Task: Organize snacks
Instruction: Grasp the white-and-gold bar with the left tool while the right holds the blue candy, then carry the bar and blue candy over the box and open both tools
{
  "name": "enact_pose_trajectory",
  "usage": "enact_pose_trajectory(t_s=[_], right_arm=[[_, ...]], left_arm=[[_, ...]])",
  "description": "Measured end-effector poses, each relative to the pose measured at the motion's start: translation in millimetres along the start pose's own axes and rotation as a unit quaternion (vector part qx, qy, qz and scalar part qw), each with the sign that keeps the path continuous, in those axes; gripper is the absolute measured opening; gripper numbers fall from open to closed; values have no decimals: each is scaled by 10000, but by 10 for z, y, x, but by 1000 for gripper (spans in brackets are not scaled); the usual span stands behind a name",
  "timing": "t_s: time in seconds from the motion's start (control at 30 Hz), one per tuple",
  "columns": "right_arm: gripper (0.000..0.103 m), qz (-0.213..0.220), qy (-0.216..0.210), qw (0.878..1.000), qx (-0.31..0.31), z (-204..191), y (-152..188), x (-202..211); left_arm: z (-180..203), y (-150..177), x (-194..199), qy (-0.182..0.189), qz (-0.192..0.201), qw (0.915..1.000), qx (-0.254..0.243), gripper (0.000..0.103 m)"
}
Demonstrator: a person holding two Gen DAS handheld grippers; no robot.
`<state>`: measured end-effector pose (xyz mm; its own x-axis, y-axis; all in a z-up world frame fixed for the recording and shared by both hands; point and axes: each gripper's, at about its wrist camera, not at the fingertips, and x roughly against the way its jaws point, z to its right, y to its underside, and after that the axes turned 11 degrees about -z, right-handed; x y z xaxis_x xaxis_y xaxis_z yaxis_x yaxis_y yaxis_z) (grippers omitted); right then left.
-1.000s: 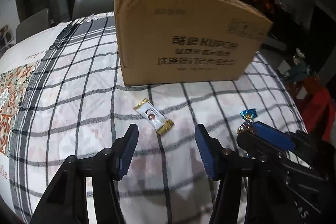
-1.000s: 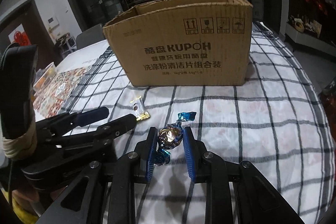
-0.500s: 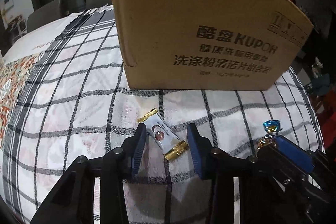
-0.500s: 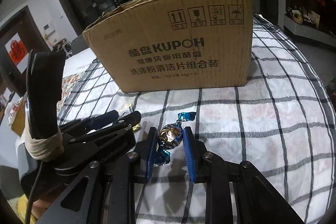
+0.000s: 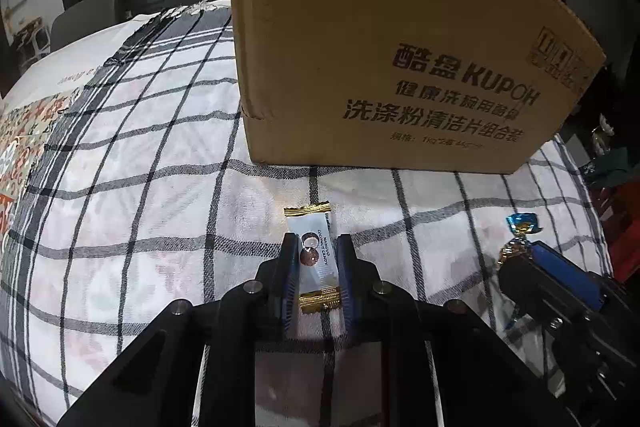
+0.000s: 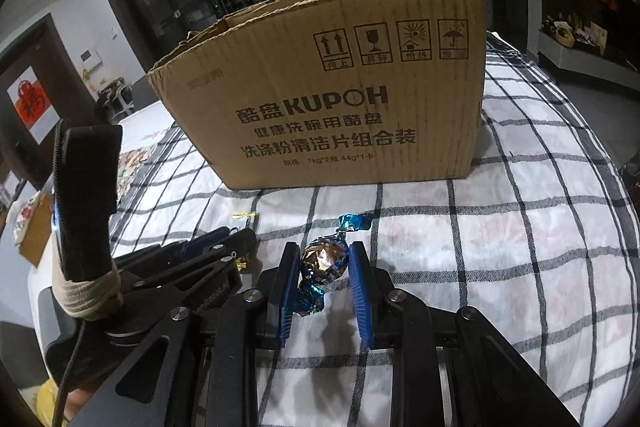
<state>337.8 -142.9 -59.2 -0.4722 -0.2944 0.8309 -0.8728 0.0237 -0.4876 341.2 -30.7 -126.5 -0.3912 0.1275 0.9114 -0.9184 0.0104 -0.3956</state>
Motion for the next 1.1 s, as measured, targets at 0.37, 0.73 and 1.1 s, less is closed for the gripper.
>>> enact_pose_trajectory(t_s=[0.37, 0.73, 1.1], right_arm=[[27, 204, -81, 9997, 71, -108, 47, 298], [27, 644, -77, 9978, 122, -186, -18, 754], [26, 1158, 143, 9926, 327, -270, -352, 1169]], left_arm=[[46, 171, 523, 223, 391, 9986, -272, 20], [27, 160, 1134, 443, 956, 9935, -434, 20], [99, -124, 1560, 512, 1434, 9854, -759, 20]])
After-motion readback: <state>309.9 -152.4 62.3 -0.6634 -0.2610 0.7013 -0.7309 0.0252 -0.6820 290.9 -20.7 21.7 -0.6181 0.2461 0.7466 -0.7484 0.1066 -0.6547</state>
